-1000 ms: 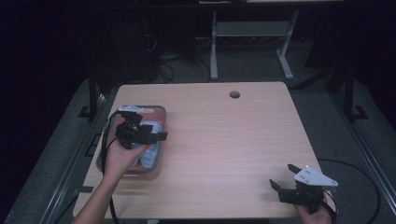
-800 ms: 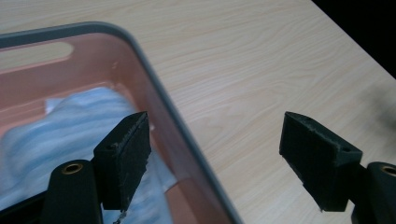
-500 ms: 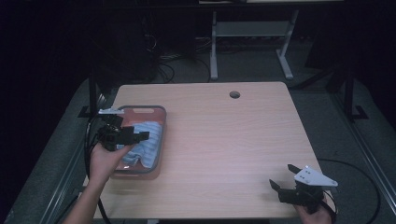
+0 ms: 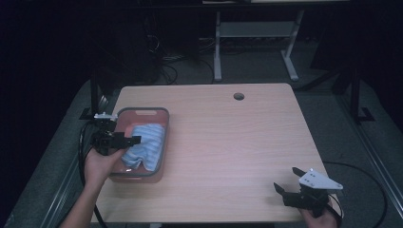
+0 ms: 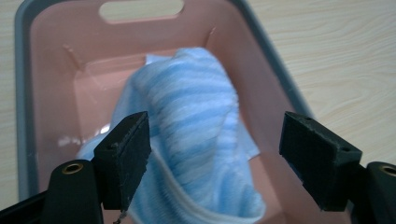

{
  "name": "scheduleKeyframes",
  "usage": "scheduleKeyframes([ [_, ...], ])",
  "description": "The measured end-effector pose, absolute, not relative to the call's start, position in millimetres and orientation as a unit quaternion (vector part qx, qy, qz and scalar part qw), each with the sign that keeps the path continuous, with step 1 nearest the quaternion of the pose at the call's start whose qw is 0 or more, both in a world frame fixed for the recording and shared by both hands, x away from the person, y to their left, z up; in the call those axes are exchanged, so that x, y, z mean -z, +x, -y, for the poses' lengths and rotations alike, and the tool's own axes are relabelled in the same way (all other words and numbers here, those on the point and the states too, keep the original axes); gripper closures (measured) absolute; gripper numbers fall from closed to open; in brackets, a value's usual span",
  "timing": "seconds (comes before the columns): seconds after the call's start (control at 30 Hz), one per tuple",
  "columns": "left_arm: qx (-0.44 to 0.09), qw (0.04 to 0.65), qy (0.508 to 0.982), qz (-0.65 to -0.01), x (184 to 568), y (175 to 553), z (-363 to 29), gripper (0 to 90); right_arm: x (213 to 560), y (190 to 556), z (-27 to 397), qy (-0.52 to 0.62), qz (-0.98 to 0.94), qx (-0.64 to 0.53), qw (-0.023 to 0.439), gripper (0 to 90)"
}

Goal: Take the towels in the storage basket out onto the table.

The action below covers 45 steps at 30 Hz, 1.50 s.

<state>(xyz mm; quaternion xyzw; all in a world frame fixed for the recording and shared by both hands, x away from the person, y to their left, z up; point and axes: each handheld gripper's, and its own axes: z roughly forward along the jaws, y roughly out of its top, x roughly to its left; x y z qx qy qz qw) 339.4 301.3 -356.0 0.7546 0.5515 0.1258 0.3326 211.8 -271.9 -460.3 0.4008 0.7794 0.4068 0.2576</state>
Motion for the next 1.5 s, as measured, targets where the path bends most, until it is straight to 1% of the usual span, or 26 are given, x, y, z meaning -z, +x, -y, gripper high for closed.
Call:
scheduleKeyframes([
  [0.3, -0.109, 0.303, 0.761, -0.563, 370, 343, -301, 25.5, 460, 211, 272, 0.399, -0.780, -0.408, 0.256, 14.2],
  [0.53, -0.090, 0.274, 0.776, -0.561, 379, 351, -294, 25.6, 460, 211, 272, 0.400, -0.780, -0.409, 0.256, 14.2],
  [0.87, -0.081, 0.232, 0.781, -0.575, 388, 367, -285, 33.9, 460, 211, 273, 0.400, -0.779, -0.409, 0.255, 14.2],
  [0.9, -0.081, 0.224, 0.782, -0.575, 390, 368, -284, 37.8, 459, 210, 273, 0.400, -0.779, -0.410, 0.254, 14.2],
  [0.97, -0.079, 0.211, 0.786, -0.576, 392, 371, -282, 40.8, 459, 211, 273, 0.398, -0.779, -0.410, 0.257, 14.2],
  [1.07, -0.085, 0.187, 0.792, -0.575, 394, 374, -281, 47.7, 459, 210, 274, 0.399, -0.779, -0.410, 0.255, 14.2],
  [1.3, -0.084, 0.163, 0.796, -0.577, 401, 383, -276, 63.9, 459, 210, 273, 0.396, -0.780, -0.412, 0.255, 14.2],
  [1.4, -0.077, 0.153, 0.804, -0.570, 403, 384, -275, 68.7, 459, 210, 274, 0.397, -0.779, -0.413, 0.255, 14.2],
  [1.5, -0.077, 0.151, 0.805, -0.569, 403, 384, -274, 70.4, 459, 210, 274, 0.398, -0.779, -0.414, 0.254, 14.2],
])
